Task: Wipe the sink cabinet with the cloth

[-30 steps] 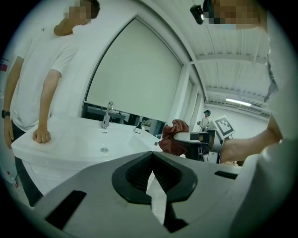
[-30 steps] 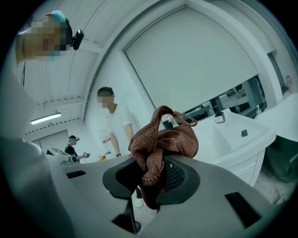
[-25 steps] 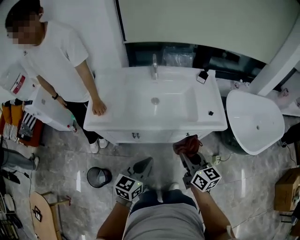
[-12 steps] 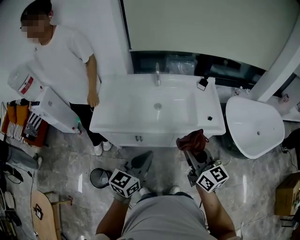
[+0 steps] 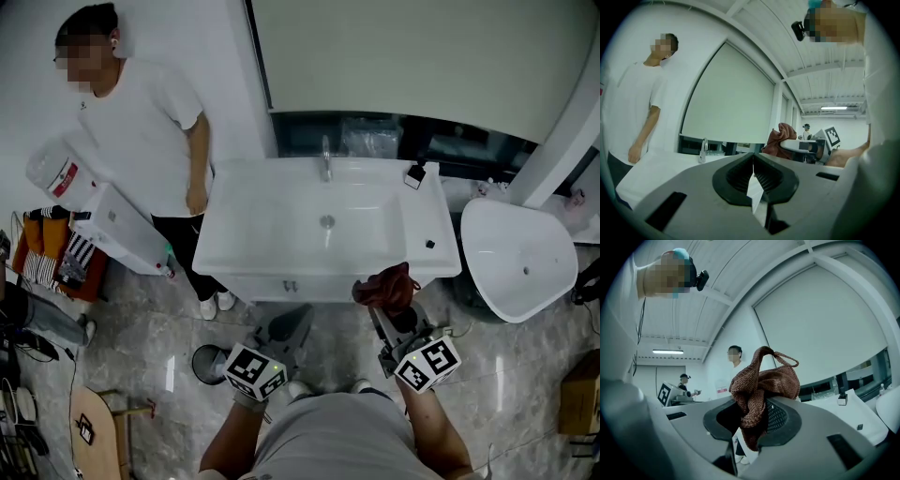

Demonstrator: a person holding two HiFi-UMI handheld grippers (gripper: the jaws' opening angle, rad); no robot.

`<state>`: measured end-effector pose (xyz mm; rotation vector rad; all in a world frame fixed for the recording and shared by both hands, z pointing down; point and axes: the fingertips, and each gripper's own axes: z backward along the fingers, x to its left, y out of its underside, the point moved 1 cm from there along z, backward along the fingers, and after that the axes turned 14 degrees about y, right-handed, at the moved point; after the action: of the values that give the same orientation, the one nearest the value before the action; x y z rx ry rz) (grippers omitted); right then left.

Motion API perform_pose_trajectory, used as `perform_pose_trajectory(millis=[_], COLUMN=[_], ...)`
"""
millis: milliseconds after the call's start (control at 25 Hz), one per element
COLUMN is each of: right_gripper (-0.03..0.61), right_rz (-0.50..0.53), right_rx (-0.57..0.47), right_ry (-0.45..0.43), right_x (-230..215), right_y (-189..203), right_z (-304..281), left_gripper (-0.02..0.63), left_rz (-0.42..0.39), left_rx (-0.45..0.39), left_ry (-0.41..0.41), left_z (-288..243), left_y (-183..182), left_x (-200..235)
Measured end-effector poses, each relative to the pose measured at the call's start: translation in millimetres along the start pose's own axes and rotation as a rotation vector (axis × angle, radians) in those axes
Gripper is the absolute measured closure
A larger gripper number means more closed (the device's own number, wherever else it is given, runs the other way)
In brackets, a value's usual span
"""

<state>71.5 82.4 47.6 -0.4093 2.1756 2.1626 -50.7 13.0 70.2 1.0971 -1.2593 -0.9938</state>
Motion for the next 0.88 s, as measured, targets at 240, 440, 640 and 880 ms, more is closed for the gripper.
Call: perform_pose_trajectory(millis=[240,440,640,880], right_gripper=[0.485,0.485,0.485,0.485], right_rz=[0.007,0.011,0.006,-0.004], right_rx=[-0.002,0.002,0.003,0.018], right_ry=[-0.014,-0.022,-0.033,-0.045], right_x=[4.5,4.8,7.8,5.9], right_y=[-3.5,-1.9,-2.7,2.6], right_z=[-6.5,-7.2,-7.9,-6.7], left_gripper=[0.601,0.601,0.601,0.601], left_rz=[-0.006,-0.011,-0.008,-0.002], left_rx=[-0.021,-0.024,-0.025,-0.021], left_ry=[-0.012,-0.013,-0.024,-0.037], left_z=[2.8,3.3,5.4,6.4], left_y=[-8.7,-8.6,-7.6,-4.9], left_x=[4.2,1.2,0.0,-3.4])
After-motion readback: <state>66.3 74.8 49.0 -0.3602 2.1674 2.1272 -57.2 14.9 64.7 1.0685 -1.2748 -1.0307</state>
